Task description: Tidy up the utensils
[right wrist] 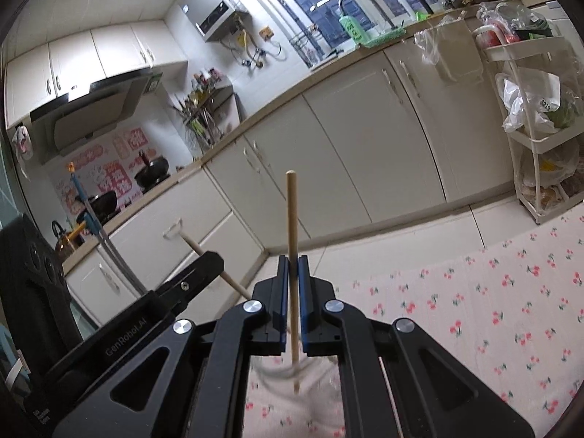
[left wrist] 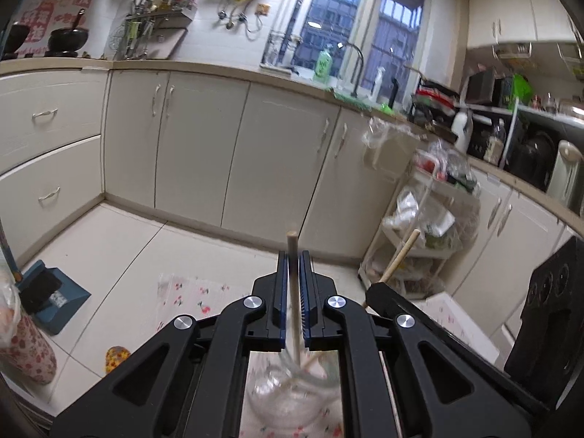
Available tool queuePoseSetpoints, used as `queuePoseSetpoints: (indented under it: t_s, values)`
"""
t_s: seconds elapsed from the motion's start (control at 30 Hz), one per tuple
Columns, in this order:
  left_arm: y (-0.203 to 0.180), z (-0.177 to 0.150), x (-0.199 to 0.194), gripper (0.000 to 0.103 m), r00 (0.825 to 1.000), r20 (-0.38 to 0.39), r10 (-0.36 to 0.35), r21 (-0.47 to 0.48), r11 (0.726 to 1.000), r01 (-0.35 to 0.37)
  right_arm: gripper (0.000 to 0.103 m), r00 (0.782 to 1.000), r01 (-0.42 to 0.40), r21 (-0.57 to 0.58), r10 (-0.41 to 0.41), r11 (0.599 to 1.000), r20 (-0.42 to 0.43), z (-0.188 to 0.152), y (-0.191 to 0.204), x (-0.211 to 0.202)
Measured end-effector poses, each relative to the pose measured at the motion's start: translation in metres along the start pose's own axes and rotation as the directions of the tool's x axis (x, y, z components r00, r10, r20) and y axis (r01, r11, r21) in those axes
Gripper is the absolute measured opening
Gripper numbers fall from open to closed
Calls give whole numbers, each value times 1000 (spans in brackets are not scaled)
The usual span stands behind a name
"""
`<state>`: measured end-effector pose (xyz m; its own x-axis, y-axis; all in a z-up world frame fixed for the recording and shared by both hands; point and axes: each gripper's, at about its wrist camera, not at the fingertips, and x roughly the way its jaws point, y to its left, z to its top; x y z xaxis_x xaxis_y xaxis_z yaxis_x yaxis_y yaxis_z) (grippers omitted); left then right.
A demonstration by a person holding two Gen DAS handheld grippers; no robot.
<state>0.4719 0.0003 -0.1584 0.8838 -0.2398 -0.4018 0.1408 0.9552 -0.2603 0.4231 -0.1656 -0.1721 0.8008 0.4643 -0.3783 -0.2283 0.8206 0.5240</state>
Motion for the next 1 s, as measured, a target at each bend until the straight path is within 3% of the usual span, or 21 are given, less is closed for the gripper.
queuePoseSetpoints:
  t_s: [0.03,0.07,0.1,0.17,0.23,0.27,0.33,0.4,0.43,0.53,0.63,0.87,1.0]
  values:
    - [0,-2,-3,6,1000,-9,3,4,1000,-3,17,1000,10,7,-9,1000,-13,-2,-1,-3]
    - [0,-4,-7,7,1000,-20,10,6,1000,-10,31,1000,15,17,-14,1000,-19,-2,-3,-7]
    - [0,-5,-9,8,999,-32,12,6,1000,-12,35,1000,20,26,-20,999,-24,-3,-4,-12]
    - [5,-9,-18,17,998,-56,22,-11,1000,-22,36,999,27,30,-25,999,-38,-4,-6,-24]
    - [9,-14,-30,38,997,-69,42,-17,999,-43,42,998,45,47,-44,998,-34,-5,-13,-48]
    - [10,-16,-35,44,996,-72,54,-15,998,-55,44,998,61,48,-60,997,-34,-6,-16,-58]
    - [11,-25,-53,60,993,-80,85,1,996,-85,44,990,129,39,-127,991,-60,-13,-28,-85]
    - [10,-34,-64,64,989,-111,93,23,996,-91,44,971,212,-4,-211,977,-112,-26,-37,-102]
    - [8,-41,-68,65,987,-137,89,35,996,-85,43,961,237,-21,-238,971,-140,-33,-42,-107]
    - [-5,-70,-71,65,966,-250,69,83,995,-50,24,913,301,-81,-311,950,-264,-68,-62,-115]
    - [-27,-95,-59,65,937,-344,63,121,992,-22,19,880,326,-108,-343,939,-327,-87,-74,-109]
    - [-51,-128,-21,65,876,-469,107,128,990,-52,17,861,332,-152,-365,931,-354,-95,-73,-85]
    - [-53,-137,-7,65,857,-497,139,137,987,-80,17,845,340,-183,-385,922,-371,-98,-74,-75]
